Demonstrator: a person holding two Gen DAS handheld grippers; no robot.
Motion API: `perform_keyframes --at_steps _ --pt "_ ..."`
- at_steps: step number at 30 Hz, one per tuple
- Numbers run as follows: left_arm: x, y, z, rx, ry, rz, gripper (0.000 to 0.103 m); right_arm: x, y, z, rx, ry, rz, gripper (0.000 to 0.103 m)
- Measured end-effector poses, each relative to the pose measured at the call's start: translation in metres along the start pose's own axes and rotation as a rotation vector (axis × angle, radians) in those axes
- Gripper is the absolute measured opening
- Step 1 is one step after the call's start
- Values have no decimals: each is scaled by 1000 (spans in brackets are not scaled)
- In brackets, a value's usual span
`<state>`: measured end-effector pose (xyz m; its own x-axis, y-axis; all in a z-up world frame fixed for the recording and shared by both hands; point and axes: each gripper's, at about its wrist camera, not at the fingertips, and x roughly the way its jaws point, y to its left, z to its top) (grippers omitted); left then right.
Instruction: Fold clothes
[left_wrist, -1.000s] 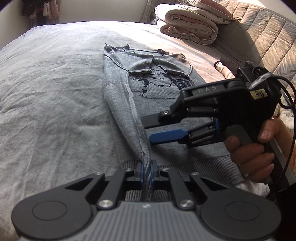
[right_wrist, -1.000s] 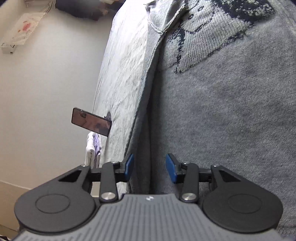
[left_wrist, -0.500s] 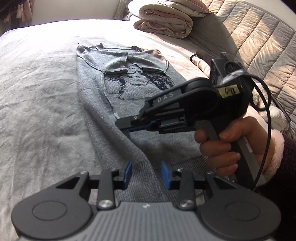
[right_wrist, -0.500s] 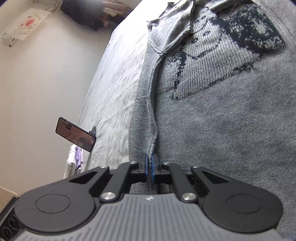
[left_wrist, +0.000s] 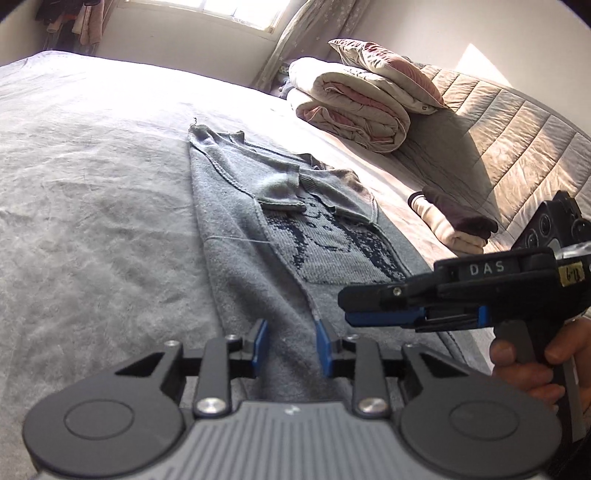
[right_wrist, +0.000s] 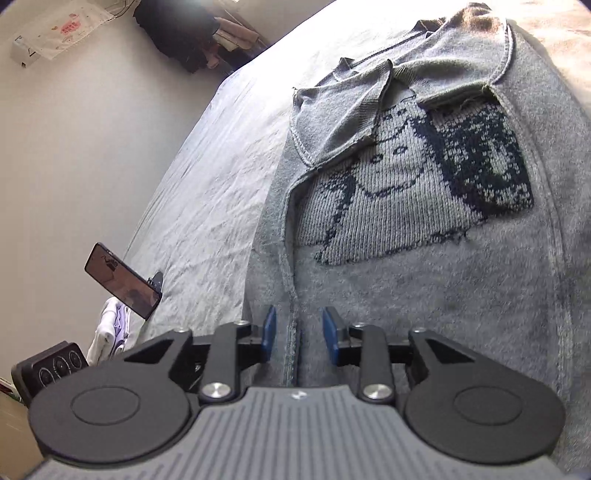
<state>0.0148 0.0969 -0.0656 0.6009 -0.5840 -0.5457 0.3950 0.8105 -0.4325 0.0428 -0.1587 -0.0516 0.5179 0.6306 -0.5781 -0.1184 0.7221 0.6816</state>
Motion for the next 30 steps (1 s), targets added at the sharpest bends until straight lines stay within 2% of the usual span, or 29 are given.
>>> perform_keyframes --at_steps 4,9,16,18,19,20,24,25,27,29,30 --pt "6 4 8 -11 -24 -42 27 19 0 31 45 -47 -20 43" --pt "16 8 13 -33 -14 -64 27 42 -15 68 82 -141 -136 43" --pt "31 9 18 -42 6 -82 27 67 -44 96 198 -224 -147 43" --pt "34 8 19 -40 12 -90 27 69 -44 103 166 -203 -139 25" --pt "35 7 19 -35 15 -92 27 69 -41 105 132 -195 -154 8" --pt "36 6 19 -32 18 -96 27 70 -37 107 99 -186 -169 7" --pt "39 3 18 -23 36 -110 28 66 -29 115 -27 -200 -280 7" --pt "39 3 18 -19 38 -109 28 67 -32 118 -18 -192 -278 8" --pt "38 4 17 -19 40 -112 28 66 -37 123 5 -185 -265 15" --pt "37 6 18 -27 41 -117 28 62 -39 125 31 -201 -248 19" --pt "37 7 18 -32 41 -120 28 61 -43 131 53 -220 -235 25"
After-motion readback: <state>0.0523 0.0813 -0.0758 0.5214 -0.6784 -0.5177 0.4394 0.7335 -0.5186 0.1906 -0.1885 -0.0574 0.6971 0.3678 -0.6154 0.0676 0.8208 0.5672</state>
